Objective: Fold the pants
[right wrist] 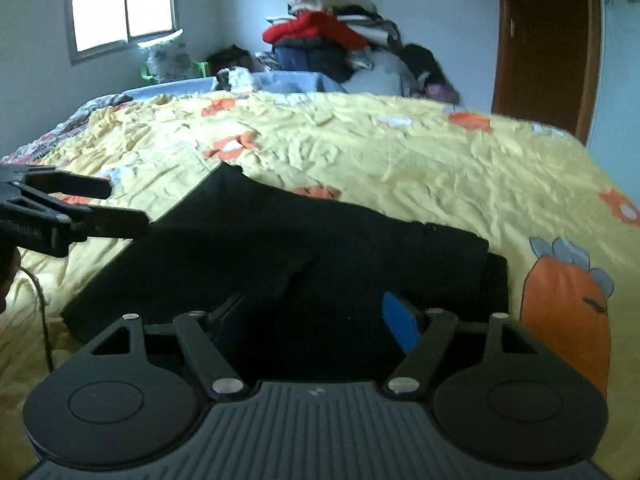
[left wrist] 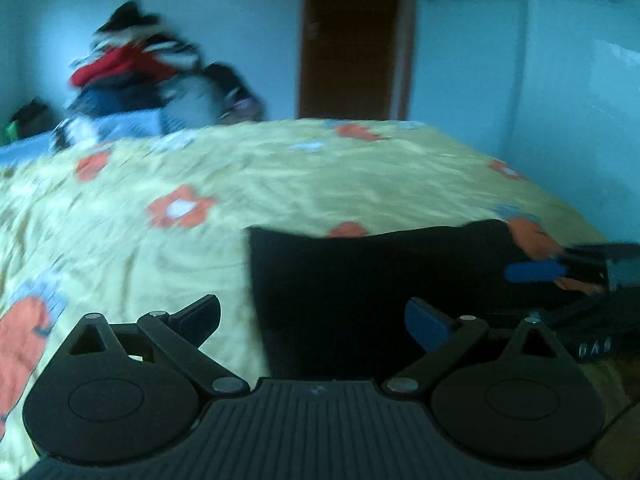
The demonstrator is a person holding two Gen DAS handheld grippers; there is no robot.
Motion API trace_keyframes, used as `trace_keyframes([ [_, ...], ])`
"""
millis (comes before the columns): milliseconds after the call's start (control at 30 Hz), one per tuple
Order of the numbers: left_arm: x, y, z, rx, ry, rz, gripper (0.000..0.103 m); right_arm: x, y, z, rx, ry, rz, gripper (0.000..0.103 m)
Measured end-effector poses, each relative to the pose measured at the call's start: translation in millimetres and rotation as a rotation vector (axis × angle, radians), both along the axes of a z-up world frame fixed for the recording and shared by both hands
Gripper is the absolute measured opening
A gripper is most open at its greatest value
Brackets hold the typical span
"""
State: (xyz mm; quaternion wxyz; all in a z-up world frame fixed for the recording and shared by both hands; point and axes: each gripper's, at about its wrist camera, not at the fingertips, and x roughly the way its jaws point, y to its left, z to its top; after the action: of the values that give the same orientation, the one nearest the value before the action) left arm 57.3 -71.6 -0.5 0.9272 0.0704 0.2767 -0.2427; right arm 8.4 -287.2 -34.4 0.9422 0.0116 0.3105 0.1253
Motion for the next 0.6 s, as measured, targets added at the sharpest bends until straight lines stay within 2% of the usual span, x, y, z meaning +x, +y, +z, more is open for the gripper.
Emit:
trace_keyframes([
  [33, 1, -10, -1, 0.025, -0.022, -0.012, 0.101, -1, -3, 4, 0.044, -0.002, -0.011, 0.077],
  [100, 12, -30, -7, 0.086, -0.046, 0.005, 0.099, -1, -15, 13, 0.116, -0.029, -0.074, 0.098],
  [133, 20, -37, -11, 0.107, -0.038, 0.018, 0.098, 1, -19, 18, 0.113, -0.053, -0.130, 0.103],
  [167, 31, -43, -15, 0.123, -0.012, 0.033, 0.096, 1, -23, 26, 0.087, -0.076, -0.211, 0.103],
  [233, 56, -52, -23, 0.144, 0.073, 0.066, 0.090, 5, -23, 34, 0.037, -0.102, -0.294, 0.103],
  [300, 74, -52, -32, 0.145, 0.121, 0.109, 0.090, 10, -16, 37, -0.026, -0.122, -0.257, 0.103],
  [367, 82, -46, -37, 0.142, 0.124, 0.161, 0.090, 25, -6, 29, -0.122, -0.065, -0.242, 0.103],
  [467, 88, -44, -38, 0.134, 0.115, 0.203, 0.092, 60, 1, -3, -0.288, 0.047, -0.277, 0.103],
  [500, 88, -44, -38, 0.139, 0.106, 0.217, 0.093, 65, -2, -10, -0.269, 0.048, -0.268, 0.103],
  [567, 89, -44, -37, 0.145, 0.097, 0.226, 0.093, 69, -17, -9, -0.143, 0.084, -0.294, 0.103],
  [600, 87, -44, -35, 0.147, 0.092, 0.226, 0.093, 67, -20, -5, -0.127, 0.085, -0.311, 0.103],
])
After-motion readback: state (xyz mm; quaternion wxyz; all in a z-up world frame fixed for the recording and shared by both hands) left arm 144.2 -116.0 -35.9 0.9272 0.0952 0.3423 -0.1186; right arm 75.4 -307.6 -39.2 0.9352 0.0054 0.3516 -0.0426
